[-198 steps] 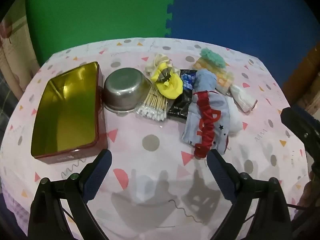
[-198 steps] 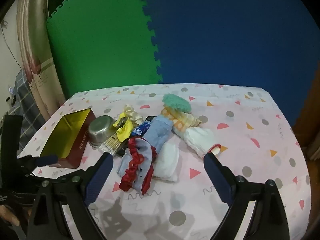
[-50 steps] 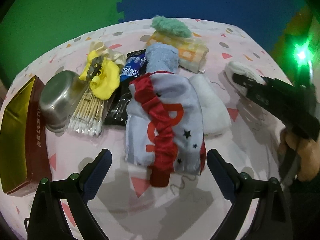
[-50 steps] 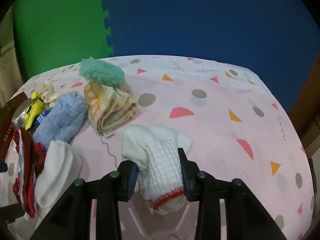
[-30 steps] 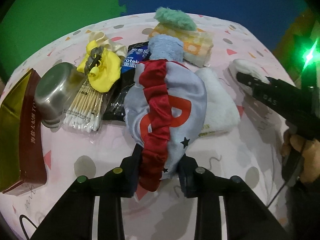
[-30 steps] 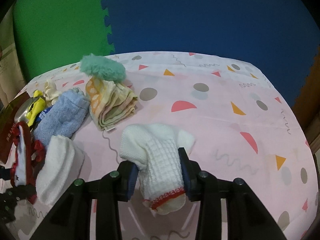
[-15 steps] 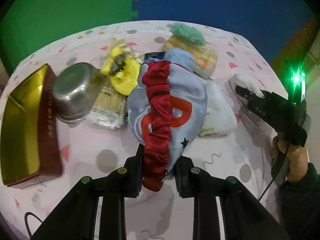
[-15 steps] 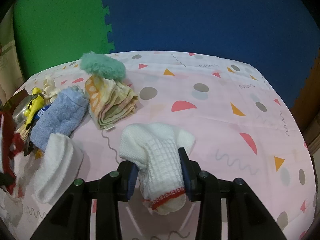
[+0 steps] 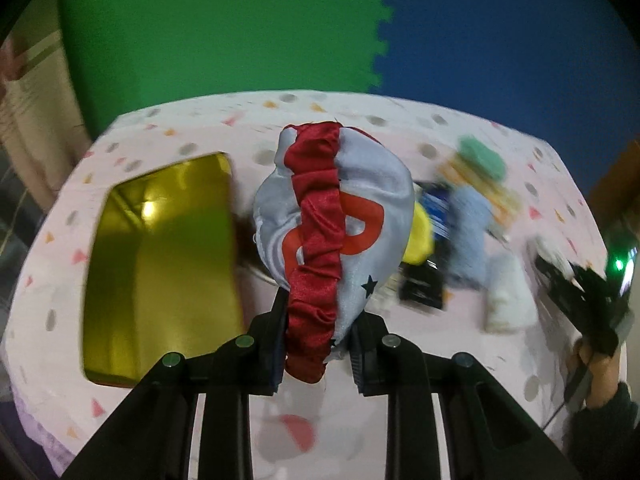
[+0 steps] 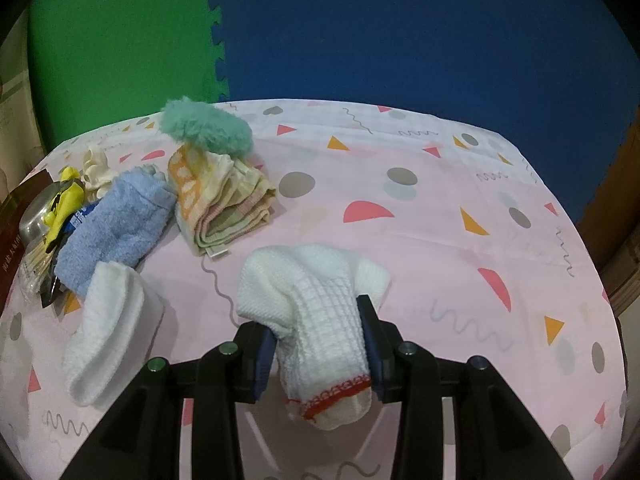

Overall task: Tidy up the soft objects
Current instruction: 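Carry the grey ruffled sock into the gold tin tray and release it with the left tool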

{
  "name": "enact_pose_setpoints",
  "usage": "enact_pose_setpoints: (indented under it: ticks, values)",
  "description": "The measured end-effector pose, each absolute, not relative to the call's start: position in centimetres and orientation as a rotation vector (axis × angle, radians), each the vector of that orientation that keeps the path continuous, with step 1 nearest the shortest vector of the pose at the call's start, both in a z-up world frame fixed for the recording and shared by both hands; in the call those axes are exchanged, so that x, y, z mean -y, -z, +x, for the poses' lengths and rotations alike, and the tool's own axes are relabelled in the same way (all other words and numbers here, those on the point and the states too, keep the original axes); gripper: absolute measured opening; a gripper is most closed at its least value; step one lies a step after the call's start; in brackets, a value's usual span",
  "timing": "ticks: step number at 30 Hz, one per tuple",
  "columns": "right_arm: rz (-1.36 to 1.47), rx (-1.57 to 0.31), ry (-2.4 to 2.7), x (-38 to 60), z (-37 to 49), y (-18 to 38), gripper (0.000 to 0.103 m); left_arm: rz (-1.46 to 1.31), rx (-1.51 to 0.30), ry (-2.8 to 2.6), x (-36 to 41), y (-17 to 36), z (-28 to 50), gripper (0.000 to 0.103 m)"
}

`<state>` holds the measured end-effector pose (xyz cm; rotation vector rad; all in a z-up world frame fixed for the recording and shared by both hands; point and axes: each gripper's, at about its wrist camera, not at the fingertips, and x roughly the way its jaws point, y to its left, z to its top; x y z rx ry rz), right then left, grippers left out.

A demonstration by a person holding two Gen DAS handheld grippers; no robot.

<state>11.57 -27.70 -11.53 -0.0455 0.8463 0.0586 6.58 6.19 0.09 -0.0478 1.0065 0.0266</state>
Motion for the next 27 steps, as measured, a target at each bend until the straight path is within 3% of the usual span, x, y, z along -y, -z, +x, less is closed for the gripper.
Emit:
enact_pose_setpoints:
  ticks: [11, 27]
  values:
    - [-0.061, -0.848, -0.055, 27.6, 11.6, 11.5, 0.04, -0.089, -1.03, -0.196, -15.1, 0.0, 8.0, 0.024]
    - [-0.073, -0.848, -0.052, 27.6, 11.6, 11.6, 0.04, -0.053, -1.159, -0.293, -21.9, 6.0, 11.5, 0.032]
